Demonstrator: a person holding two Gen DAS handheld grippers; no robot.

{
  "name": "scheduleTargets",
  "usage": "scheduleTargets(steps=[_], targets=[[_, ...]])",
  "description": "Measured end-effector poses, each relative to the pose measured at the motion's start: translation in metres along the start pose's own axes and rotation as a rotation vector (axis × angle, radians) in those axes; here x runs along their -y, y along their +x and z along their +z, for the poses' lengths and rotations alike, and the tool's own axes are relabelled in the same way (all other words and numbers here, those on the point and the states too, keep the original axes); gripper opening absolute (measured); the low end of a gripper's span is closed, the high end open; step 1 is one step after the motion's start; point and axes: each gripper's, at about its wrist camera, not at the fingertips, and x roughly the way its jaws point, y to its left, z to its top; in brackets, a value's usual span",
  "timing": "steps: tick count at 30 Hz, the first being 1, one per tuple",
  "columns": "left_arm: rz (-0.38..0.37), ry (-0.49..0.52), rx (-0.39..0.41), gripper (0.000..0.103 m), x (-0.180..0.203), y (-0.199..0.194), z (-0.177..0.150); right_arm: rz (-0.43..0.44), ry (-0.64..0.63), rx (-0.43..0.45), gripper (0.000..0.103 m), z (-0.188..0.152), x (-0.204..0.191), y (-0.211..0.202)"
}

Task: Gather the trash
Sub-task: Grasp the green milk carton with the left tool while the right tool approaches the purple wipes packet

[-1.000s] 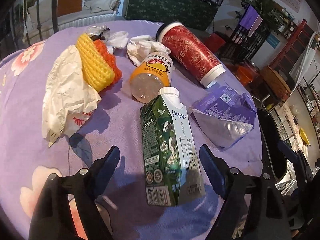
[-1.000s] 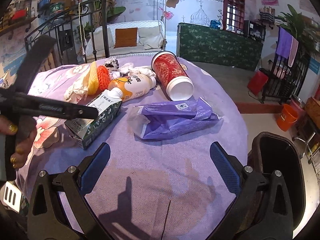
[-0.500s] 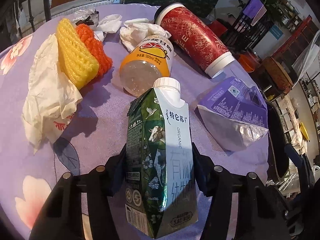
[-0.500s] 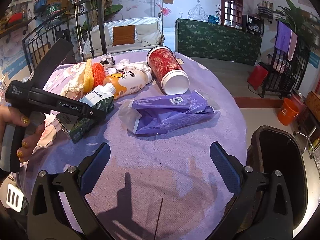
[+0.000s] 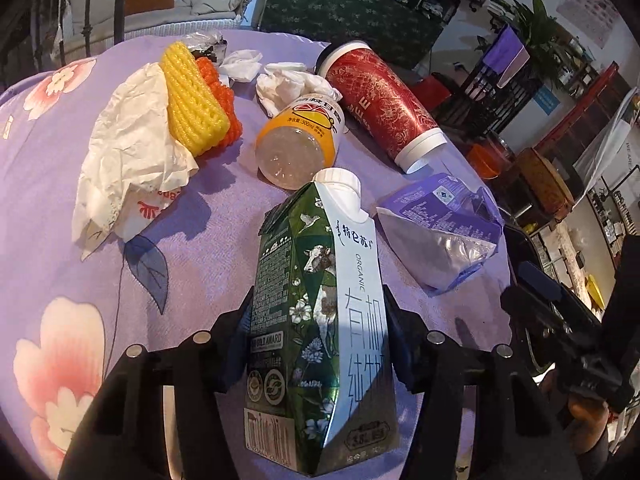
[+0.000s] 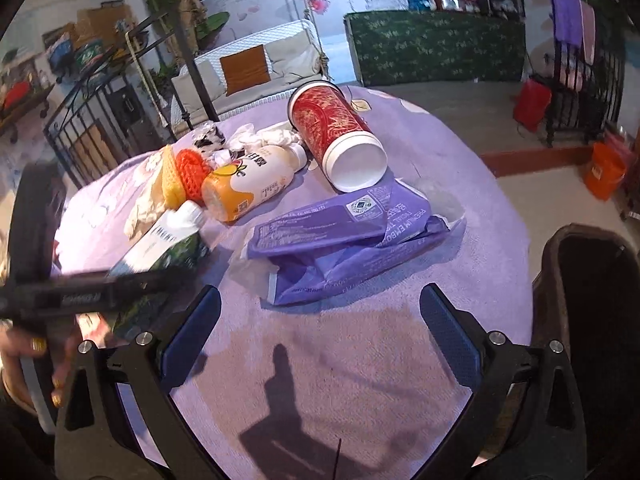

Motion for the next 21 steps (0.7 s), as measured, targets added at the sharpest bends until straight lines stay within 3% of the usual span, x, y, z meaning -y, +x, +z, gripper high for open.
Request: scheduleTargets(steps=[7,13,21], targets=[[0.037,-0.008,0.100,0.056,0.002,-0.025,-0.012,0.069,0.211,-0.015,0.098,0.018,0.021,0.019],[0.058,-0.019,0.128,0.056,0.000,-0.032,-0.020,0.097,0.398,-0.059,0.096,0.022,0.038,0.046],[0.047,-0.041,0.113,0.056,-0.006,-0.030,-0.027,0.097,0.447,-0.078,0.091,0.026,0.038,0.070]])
